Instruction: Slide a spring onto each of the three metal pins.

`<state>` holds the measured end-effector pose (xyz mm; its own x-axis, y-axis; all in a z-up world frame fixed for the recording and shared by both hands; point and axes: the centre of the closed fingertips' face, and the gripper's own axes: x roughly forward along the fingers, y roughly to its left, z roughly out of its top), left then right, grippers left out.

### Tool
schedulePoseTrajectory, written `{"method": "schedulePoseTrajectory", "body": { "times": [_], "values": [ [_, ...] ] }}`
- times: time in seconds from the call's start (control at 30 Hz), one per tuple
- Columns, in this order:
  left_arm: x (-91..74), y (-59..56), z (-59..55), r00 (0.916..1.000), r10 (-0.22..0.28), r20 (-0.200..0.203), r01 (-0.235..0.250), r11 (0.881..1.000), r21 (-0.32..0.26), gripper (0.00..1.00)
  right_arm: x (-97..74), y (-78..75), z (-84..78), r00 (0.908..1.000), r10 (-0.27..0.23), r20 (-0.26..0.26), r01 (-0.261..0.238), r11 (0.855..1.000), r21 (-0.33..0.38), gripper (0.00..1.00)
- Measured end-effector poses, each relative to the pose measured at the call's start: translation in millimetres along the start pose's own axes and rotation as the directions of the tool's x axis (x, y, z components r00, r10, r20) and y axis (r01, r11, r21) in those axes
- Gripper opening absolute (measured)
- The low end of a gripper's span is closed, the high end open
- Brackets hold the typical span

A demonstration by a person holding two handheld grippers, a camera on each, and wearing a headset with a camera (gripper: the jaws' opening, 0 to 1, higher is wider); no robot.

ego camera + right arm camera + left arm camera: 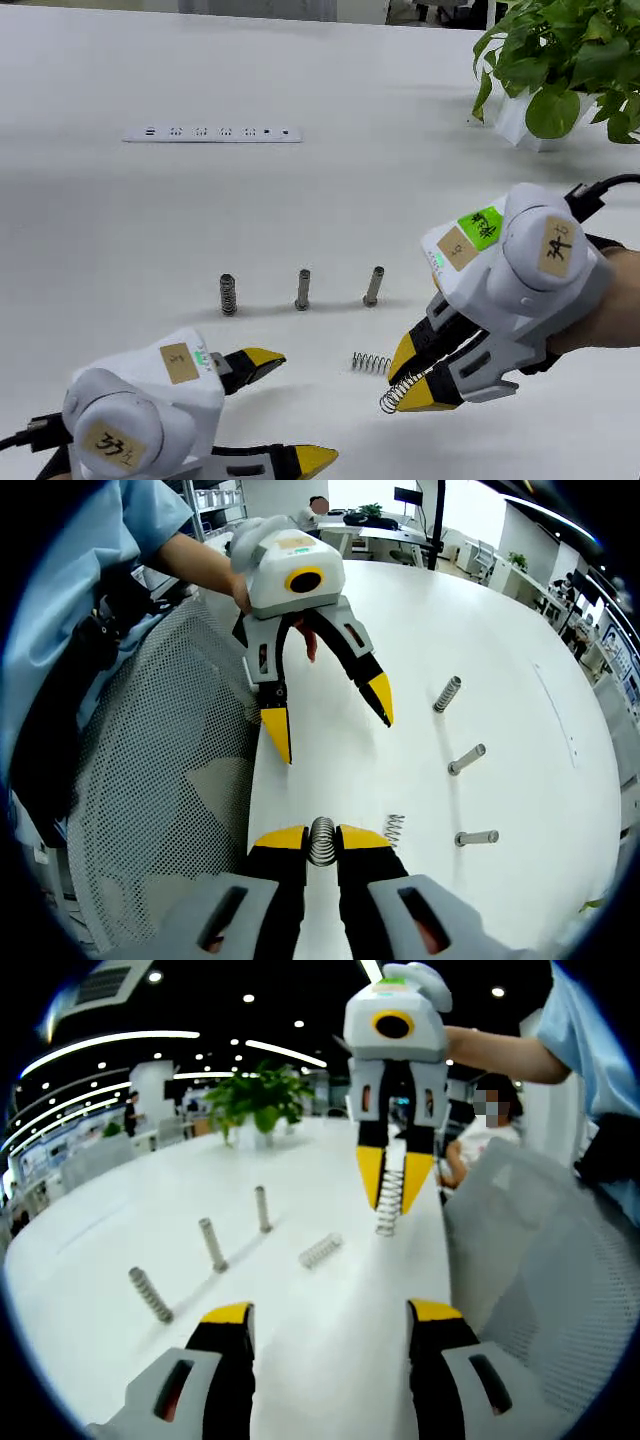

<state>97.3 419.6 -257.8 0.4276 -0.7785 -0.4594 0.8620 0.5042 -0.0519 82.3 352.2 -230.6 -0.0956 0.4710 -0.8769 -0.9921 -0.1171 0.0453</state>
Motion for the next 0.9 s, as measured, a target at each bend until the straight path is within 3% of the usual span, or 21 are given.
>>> {"method": "schedulePoseTrajectory", "body": {
  "times": [0.2, 0.43, 0.63, 0.9],
  "values": [
    [-10.2, 14.6, -11.8, 0.9973, 0.071, -0.022, -0.071, 0.997, -0.034, 0.76, -1.6, -4.1, -4.4, 0.9998, 0.002, -0.017, -0.002, 1.000, -0.008, 0.12],
    [-15.8, 24.0, -23.0, 0.9911, 0.122, -0.054, -0.125, 0.990, -0.068, 1.00, -0.5, -10.5, -9.0, 0.9988, 0.005, -0.050, -0.005, 1.000, -0.018, 0.12],
    [-18.9, 24.9, -30.9, 0.9894, 0.121, -0.082, -0.126, 0.989, -0.072, 1.00, -3.4, -20.8, -6.7, 0.9978, 0.009, -0.066, -0.011, 0.999, -0.036, 0.12],
    [-25.8, 28.5, -30.6, 0.9873, 0.139, -0.076, -0.145, 0.987, -0.076, 1.00, -12.2, -43.0, -1.6, 0.9950, -0.015, -0.098, 0.008, 0.997, -0.072, 0.12]
  ]
}}
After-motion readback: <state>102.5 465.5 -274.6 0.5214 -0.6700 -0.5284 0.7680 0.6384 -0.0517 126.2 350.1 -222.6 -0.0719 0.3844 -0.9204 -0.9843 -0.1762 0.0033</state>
